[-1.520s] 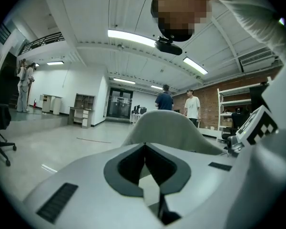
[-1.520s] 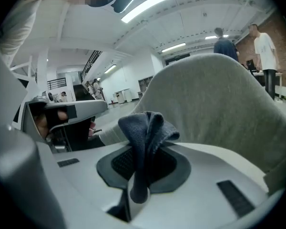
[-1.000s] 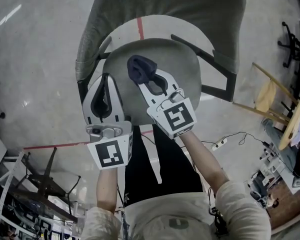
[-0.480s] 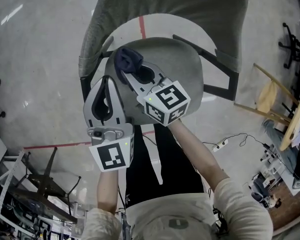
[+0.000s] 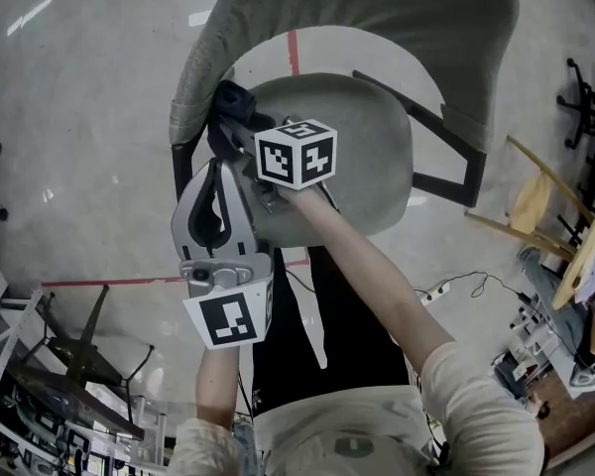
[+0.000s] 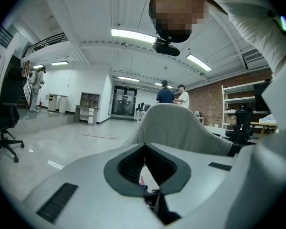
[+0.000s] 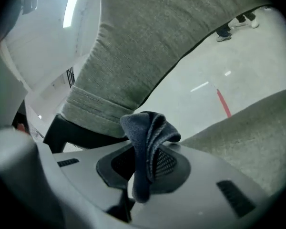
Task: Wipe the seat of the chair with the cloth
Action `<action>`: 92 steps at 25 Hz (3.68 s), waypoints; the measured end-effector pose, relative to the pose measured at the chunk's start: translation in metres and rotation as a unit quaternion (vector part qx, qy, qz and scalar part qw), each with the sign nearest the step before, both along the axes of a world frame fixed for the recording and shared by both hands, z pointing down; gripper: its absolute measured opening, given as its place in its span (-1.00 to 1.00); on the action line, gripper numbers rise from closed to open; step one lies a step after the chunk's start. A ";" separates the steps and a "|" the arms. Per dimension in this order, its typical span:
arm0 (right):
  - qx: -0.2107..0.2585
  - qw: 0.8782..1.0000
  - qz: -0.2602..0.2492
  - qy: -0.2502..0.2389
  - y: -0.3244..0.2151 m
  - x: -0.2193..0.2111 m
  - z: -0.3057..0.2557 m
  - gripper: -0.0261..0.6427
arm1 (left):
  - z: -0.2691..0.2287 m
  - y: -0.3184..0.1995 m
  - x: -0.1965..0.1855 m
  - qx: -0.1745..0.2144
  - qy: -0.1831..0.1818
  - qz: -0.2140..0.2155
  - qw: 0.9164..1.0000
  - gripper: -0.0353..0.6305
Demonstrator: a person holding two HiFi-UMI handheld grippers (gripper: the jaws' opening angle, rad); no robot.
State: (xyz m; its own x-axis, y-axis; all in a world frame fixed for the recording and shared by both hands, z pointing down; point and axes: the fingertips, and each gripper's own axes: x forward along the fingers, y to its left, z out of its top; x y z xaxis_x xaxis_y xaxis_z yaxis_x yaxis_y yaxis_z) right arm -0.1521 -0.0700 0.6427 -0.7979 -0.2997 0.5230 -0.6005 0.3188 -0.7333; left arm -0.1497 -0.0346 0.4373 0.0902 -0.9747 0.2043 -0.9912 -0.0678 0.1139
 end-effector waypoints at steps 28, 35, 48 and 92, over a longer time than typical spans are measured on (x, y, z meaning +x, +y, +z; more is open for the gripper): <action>0.008 0.974 0.028 0.226 -0.037 0.189 0.046 -0.75 | 0.002 -0.021 0.050 -0.001 -0.011 0.037 0.999 -0.85; 0.015 0.954 0.071 0.292 -0.041 0.273 0.045 -0.75 | -0.005 -0.029 0.071 -0.005 -0.007 0.054 0.998 -0.85; 0.035 0.908 0.096 0.407 -0.046 0.329 0.045 -0.75 | -0.005 -0.035 0.075 0.004 -0.014 0.058 0.998 -0.85; -0.063 0.997 -0.033 -0.004 0.109 -0.020 0.002 -0.75 | -0.012 0.021 -0.030 0.014 -0.049 -0.054 0.997 -0.85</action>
State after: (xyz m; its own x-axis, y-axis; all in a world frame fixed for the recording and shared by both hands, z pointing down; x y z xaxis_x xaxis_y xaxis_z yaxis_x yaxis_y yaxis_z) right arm -0.1724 0.0391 0.6451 -0.8178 -0.1785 0.5470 -0.5754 0.2617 -0.7749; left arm -0.1794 -0.0134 0.4252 -0.0338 -0.9830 0.1806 -0.9992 0.0372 0.0153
